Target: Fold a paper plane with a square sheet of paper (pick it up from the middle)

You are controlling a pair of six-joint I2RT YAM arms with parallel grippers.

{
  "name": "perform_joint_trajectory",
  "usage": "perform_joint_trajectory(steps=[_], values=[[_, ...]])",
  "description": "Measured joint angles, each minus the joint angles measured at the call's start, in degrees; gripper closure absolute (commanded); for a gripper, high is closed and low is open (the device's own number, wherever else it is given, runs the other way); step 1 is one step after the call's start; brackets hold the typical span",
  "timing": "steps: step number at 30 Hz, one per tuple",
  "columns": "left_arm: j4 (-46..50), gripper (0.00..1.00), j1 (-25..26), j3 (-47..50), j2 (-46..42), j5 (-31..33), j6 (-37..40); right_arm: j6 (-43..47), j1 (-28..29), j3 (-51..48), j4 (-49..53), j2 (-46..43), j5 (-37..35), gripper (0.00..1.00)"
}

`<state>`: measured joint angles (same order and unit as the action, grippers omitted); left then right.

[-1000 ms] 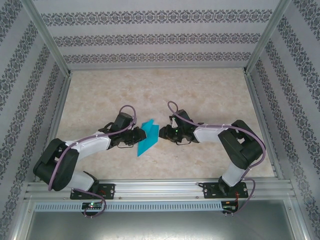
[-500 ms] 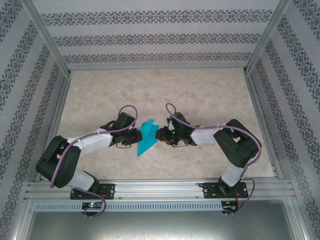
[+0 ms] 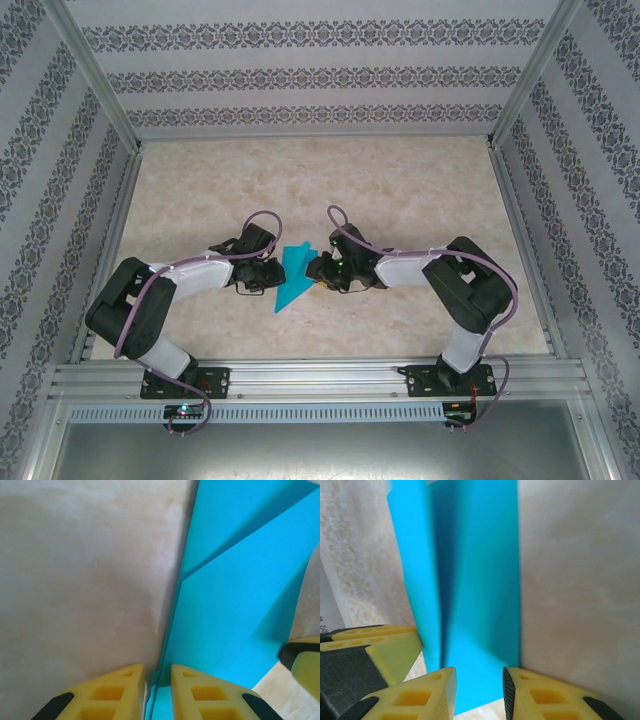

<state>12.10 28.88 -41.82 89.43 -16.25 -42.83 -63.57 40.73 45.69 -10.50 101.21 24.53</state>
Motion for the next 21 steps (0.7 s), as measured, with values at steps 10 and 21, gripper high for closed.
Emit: perform_joint_trajectory(steps=[10, 21], values=[[-0.04, 0.75, 0.0, -0.04, 0.0, -0.2, 0.0, -1.55, 0.63, 1.03, 4.94, -1.73, -4.15, 0.63], [-0.09, 0.75, 0.0, -0.09, 0.0, -0.68, 0.0, -2.14, 0.37, 0.37, 6.08, -2.73, -5.44, 0.62]])
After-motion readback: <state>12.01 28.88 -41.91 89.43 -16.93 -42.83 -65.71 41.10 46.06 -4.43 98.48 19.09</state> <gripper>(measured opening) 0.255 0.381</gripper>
